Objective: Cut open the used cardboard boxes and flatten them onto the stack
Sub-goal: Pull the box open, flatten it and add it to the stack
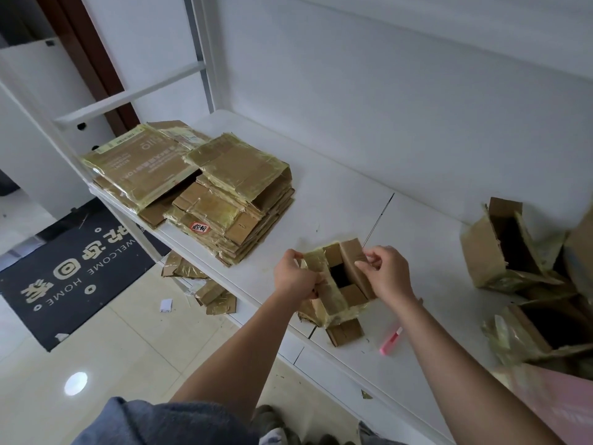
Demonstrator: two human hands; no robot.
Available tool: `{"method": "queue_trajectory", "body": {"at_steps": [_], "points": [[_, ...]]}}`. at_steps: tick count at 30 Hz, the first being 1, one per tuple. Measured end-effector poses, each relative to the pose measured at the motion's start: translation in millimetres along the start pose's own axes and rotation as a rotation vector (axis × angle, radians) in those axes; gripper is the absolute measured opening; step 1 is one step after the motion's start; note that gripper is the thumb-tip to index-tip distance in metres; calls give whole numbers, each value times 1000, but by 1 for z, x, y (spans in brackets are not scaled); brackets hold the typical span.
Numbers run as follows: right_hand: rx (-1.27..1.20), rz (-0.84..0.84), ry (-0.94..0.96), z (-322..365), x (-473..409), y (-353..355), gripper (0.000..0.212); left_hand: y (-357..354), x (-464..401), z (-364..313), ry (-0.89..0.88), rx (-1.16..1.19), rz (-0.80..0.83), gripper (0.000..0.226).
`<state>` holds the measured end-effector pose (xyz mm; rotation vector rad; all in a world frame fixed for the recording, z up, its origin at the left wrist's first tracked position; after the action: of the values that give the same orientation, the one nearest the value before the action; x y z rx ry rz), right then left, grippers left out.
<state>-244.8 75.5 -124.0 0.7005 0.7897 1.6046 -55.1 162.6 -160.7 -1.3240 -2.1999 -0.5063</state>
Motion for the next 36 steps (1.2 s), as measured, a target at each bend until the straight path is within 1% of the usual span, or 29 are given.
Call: {"method": "queue_trajectory", "body": {"at_steps": [1,3,5,7,8,12,14,17,19,21,24,27,29,32,34,36], "points": [[49,29,41,3,7,-2,28,0,0,0,-1,1,-3,52],[105,145,100,2,26,-11,42,1,-1,-2,-17,-8,-25,60],[-4,250,65,-3,43,-18,54,0,-2,-5,-68,-50,-47,56],[-133,278,1,-8,50,-21,56,-4,0,-7,-125,-128,-66,45],[-159,276,-19,-9,50,-21,56,-7,2,-8,-147,-178,-78,40],[-185,262,-52,-9,48,-19,55,-18,7,-16,-231,-474,-149,31],[-181,262,-56,-9,48,-20,54,-25,9,-18,-218,-500,-146,39],[-176,255,-45,-8,49,-18,52,-36,14,-18,-195,-553,-127,63],[-188,265,-44,-7,50,-18,52,-39,14,-17,-190,-579,-124,64],[-192,273,-41,-8,50,-18,52,-36,13,-18,-162,-547,-112,63],[-199,293,-36,-9,50,-19,51,-28,13,-19,-85,-440,-27,57],[-210,310,-36,-9,52,-19,52,-14,17,-16,-32,-262,79,39],[-213,322,-34,-9,53,-19,53,0,19,-12,-18,-119,113,31],[-181,335,-21,-6,56,-17,55,8,25,-3,44,138,181,35],[-157,274,-17,-3,56,-12,53,6,28,-4,26,219,188,35],[-155,134,-58,1,55,-2,54,0,31,-10,-16,306,184,36]]}}
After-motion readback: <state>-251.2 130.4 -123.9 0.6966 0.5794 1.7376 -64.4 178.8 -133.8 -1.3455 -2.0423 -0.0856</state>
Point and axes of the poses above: each hand's wrist, its own x-axis away from the middle knuckle, its own y-axis out of the back of the hand, z = x × y, the point moved 7 cm from there along -x, towards the middle knuckle, and after that the axes turned 5 degrees about x, right-handed, at the moved point
